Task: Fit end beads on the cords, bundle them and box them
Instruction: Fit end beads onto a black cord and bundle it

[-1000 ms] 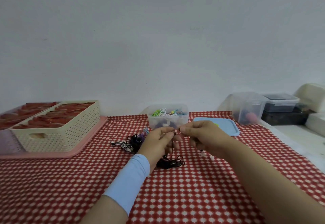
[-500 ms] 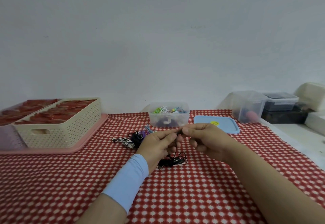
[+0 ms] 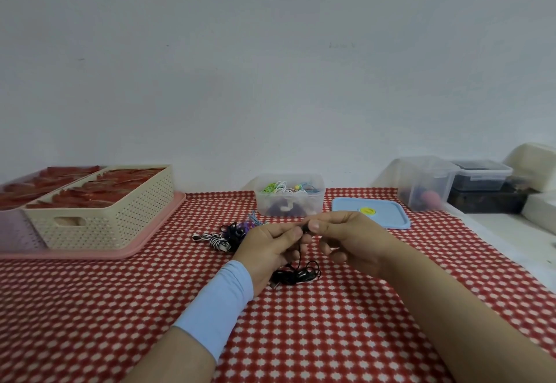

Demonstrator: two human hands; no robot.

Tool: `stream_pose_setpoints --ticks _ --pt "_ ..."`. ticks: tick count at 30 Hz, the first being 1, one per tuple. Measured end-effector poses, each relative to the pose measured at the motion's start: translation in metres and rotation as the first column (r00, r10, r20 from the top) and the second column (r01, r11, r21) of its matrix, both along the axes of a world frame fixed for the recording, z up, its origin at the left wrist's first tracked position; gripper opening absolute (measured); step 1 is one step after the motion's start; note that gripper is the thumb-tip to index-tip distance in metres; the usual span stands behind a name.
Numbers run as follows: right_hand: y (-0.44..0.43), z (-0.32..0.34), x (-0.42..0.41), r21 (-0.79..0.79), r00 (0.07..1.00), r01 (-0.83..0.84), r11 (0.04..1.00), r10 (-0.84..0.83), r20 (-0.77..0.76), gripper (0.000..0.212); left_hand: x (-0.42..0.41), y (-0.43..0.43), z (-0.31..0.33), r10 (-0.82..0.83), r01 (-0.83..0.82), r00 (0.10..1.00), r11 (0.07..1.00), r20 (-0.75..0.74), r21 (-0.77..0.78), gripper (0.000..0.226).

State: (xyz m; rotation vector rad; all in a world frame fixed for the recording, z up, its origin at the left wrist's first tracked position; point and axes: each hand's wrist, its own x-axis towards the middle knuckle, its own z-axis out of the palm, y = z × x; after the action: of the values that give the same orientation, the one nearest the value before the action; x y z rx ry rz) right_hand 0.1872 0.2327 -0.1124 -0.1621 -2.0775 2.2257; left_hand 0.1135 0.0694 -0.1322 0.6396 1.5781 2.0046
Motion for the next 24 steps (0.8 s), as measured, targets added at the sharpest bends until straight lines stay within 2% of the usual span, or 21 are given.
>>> stream_pose_setpoints --ticks 11,14,18,21,24 --pt "-0.0042 -0.0012 -0.0007 0.055 0.998 0.025 0.998 -0.021 -0.060 0.017 0.0000 -0.0008 0.0005 0.019 -0.020 0.999 1.000 -0.050 -0.015 0.016" --pt "-0.0045 -0.0002 0.0002 0.059 0.998 0.032 0.998 -0.029 -0.053 0.021 0.0011 -0.0004 0.0004 0.026 -0.027 0.998 0.999 -0.060 -0.020 0.017" --pt "-0.0041 -0.0036 0.0000 0.073 0.998 0.068 0.995 -0.067 -0.015 0.015 0.0010 0.0005 -0.0003 0.056 -0.068 0.990 0.994 -0.132 -0.088 0.017" --pt "-0.0063 -0.0038 0.0000 0.061 0.989 0.131 0.990 -0.126 -0.071 0.011 0.0024 0.0058 0.0007 0.092 -0.098 0.992 0.993 -0.087 -0.071 0.016" --pt "-0.0055 0.0009 0.0028 0.137 0.975 0.181 0.974 -0.159 -0.155 0.014 0.0029 0.0078 0.0018 0.105 -0.106 0.994 0.994 -0.020 -0.039 0.014"
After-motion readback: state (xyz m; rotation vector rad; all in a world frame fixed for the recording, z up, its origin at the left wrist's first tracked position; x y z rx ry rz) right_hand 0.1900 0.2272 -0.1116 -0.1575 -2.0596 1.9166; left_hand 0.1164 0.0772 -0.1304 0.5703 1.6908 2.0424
